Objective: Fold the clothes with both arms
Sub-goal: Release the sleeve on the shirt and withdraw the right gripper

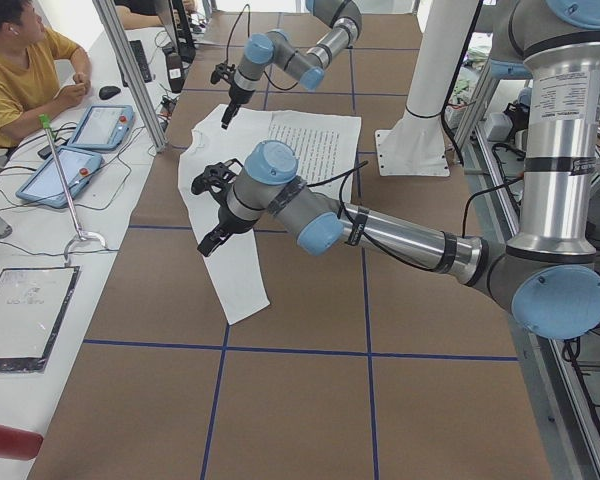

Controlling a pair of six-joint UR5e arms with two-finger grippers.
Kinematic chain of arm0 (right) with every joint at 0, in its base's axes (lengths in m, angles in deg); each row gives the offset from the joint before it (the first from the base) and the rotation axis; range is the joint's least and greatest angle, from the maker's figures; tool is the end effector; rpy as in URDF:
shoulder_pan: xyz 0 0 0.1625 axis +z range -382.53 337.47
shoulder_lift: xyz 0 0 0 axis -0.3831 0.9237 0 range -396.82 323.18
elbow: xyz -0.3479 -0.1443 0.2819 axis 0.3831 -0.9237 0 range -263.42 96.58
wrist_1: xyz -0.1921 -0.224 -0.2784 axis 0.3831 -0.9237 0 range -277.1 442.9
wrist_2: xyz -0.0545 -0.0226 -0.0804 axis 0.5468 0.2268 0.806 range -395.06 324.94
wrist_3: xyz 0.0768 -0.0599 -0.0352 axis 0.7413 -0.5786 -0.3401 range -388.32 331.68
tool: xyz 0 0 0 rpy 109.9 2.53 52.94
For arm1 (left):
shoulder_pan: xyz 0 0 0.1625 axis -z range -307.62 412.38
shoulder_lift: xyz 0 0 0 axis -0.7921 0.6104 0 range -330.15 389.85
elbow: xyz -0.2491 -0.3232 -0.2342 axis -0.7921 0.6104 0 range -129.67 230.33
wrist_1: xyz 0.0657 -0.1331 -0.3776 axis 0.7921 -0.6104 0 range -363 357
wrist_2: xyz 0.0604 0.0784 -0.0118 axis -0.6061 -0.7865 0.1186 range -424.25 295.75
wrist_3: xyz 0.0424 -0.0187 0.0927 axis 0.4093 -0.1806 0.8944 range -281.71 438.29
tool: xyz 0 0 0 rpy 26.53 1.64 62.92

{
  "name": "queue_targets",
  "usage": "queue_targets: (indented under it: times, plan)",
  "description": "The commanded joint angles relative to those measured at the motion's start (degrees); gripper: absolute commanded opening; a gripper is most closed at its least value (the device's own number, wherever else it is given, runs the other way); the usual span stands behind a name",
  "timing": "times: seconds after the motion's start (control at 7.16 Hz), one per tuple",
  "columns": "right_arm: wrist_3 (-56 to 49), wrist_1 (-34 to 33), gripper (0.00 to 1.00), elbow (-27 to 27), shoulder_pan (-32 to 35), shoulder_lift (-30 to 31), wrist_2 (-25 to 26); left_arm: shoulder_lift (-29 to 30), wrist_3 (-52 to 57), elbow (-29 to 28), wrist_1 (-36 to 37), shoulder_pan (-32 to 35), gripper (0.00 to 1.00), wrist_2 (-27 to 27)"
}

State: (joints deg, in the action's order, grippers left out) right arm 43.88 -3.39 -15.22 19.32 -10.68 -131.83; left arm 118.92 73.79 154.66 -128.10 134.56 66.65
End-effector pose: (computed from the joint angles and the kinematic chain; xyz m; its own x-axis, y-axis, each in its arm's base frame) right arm -0.5524 -0.6573 0.1133 0.6780 0.1997 0.7074 -0.4121 0.9002 0.1408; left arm 0.0019 -0.4942 0.5214 0.6870 0.5353 -0.4914 -0.0364 0.7007 0.7125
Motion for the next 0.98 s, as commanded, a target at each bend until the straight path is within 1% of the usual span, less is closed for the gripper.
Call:
queue_targets:
  times: [0.0,0.14,0.28,0.42,0.56,0.7,0.84]
  plan:
    - [-13.06,-0.98,1.0,16.35,8.21,15.7,-10.33,-0.39,-10.89,-3.41,-4.44,-7.53,1.0,-0.73]
    - [-21.14,-1.25,1.0,23.92,12.68,24.92,-14.81,-1.69,-17.66,-4.03,-8.02,-9.74,1.0,-4.73]
    - [-29.66,-1.16,1.0,29.48,17.6,33.02,-19.81,-4.23,-22.95,-5.26,-14.15,-12.63,1.0,-11.13]
    - [-36.79,-0.81,1.0,33.1,22.87,40.67,-25.08,-4.78,-30.23,-8.66,-19.34,-14.14,1.0,-12.67]
    - [-41.13,-0.46,1.0,35.75,26.93,47.27,-27.92,-4.61,-33.43,-11.83,-23.4,-15.37,0.98,-13.38]
    - [-42.57,-0.46,1.0,37.69,28.62,50.13,-28.21,-4.78,-33.72,-16.04,-26.92,-17.21,0.9,-15.74]
    - [-42.58,-0.46,1.0,37.97,28.72,50.41,-28.04,-4.61,-33.81,-19.74,-29.74,-17.84,0.87,-18.2]
